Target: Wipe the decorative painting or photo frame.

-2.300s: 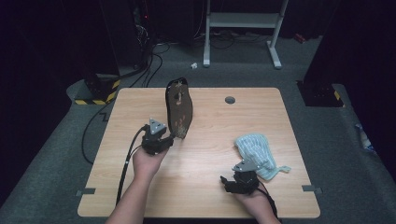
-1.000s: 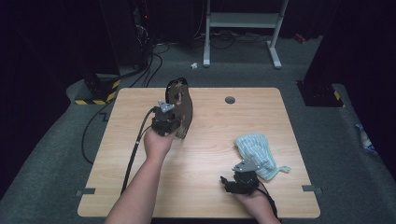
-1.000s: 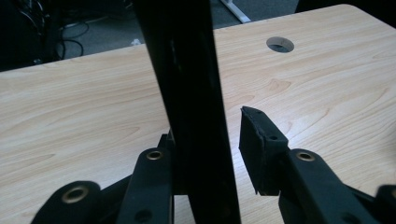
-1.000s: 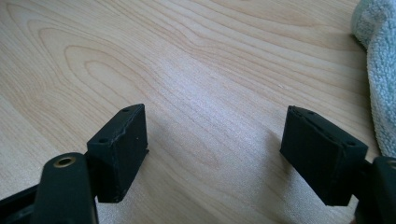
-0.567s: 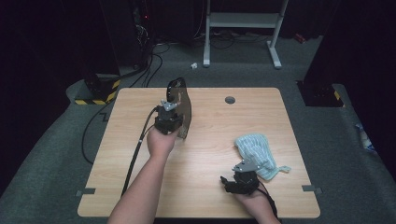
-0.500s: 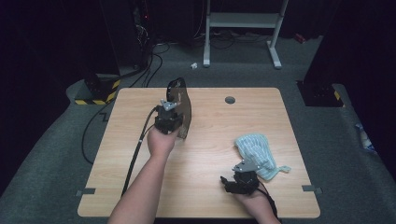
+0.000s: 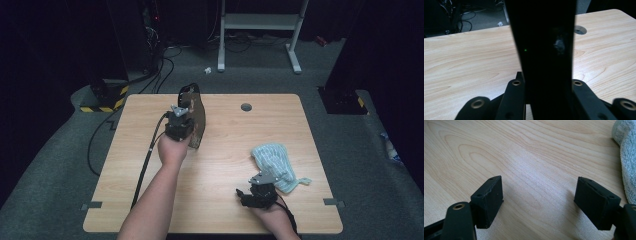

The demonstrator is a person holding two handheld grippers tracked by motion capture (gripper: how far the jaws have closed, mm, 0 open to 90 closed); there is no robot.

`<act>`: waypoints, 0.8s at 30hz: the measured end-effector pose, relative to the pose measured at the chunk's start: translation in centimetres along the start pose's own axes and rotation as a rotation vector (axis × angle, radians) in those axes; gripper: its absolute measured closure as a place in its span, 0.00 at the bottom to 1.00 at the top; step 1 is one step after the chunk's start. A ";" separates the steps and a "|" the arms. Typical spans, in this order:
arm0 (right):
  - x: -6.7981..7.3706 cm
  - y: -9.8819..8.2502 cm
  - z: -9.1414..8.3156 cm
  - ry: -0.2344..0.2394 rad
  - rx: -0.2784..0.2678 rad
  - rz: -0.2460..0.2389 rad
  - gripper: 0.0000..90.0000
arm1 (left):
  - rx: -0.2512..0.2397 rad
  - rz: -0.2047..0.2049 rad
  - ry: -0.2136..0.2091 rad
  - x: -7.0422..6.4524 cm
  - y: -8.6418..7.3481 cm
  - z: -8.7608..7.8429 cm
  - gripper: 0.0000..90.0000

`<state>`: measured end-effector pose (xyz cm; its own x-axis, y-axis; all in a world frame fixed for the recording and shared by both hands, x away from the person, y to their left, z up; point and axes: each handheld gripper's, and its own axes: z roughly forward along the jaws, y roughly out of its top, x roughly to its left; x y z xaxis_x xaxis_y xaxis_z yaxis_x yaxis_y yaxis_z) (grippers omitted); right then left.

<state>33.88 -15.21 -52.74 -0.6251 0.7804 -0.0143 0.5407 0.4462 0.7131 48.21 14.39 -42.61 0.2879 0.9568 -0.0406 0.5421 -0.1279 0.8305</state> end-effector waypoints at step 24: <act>0.0 0.0 0.0 0.000 -0.001 -0.003 0.25 | -0.018 -0.084 -0.082 1.1 -0.4 -1.0 0.90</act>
<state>33.88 -15.23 -52.75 -0.6264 0.7793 -0.0167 0.5381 0.4479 0.7140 47.51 15.78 -42.41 0.3059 0.9393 -0.1554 0.5531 -0.0424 0.8321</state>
